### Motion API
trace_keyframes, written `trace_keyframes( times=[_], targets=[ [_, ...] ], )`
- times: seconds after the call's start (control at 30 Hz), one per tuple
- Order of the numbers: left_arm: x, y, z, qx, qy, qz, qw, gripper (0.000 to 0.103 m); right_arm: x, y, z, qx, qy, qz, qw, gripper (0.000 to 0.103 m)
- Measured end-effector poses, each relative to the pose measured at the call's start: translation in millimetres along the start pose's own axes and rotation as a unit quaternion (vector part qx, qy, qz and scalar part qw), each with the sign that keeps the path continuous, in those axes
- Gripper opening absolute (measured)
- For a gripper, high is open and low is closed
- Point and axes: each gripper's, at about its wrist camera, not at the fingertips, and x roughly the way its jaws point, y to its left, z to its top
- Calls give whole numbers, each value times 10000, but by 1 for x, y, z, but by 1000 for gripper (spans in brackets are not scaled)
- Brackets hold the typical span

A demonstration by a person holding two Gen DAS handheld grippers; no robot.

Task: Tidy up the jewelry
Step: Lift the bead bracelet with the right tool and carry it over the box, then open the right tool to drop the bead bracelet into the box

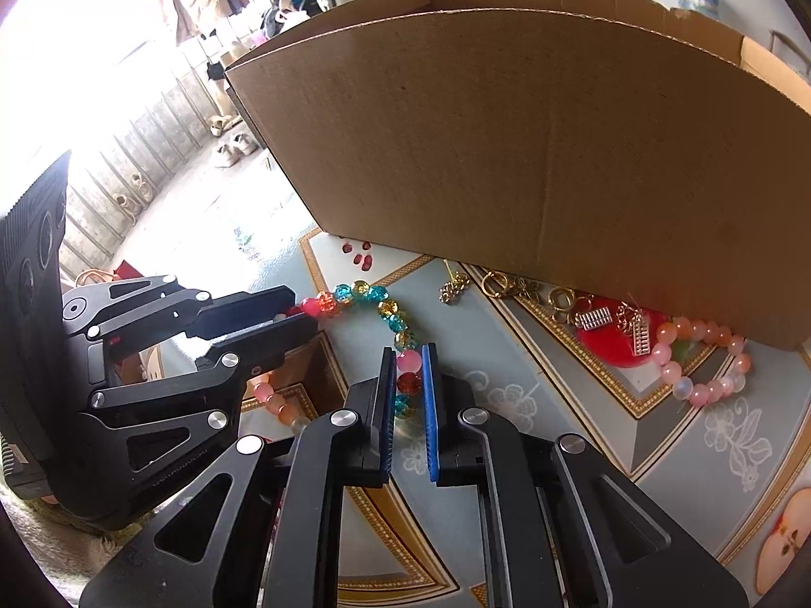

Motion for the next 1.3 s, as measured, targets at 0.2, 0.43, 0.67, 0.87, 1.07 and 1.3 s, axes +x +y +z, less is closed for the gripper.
trace_keyframes(
  times=[0.2,0.43,0.67,0.87,1.07,1.3],
  targets=[
    [-3,-1,-2,42,-75,-21,10000,9,-5,-7,-2,130,-62,104,9998,7],
    [-22,4,-2,10,-312,-27,9995,9,-22,-13,-6,101,-255,110,9996,7],
    [-64,8,11,21,-817,-47,9966,9,-61,-10,-3,-99,-763,116,9970,7],
    [-111,7,40,203,-1510,-53,9883,9,-112,-8,7,-396,-1441,174,9886,7],
    [-154,3,82,455,-2399,-158,9696,9,-152,-10,37,-722,-2266,146,9712,7],
    [-127,9,134,609,-2502,-38,9663,9,-135,-38,90,-777,-2274,228,9704,7]
  ],
)
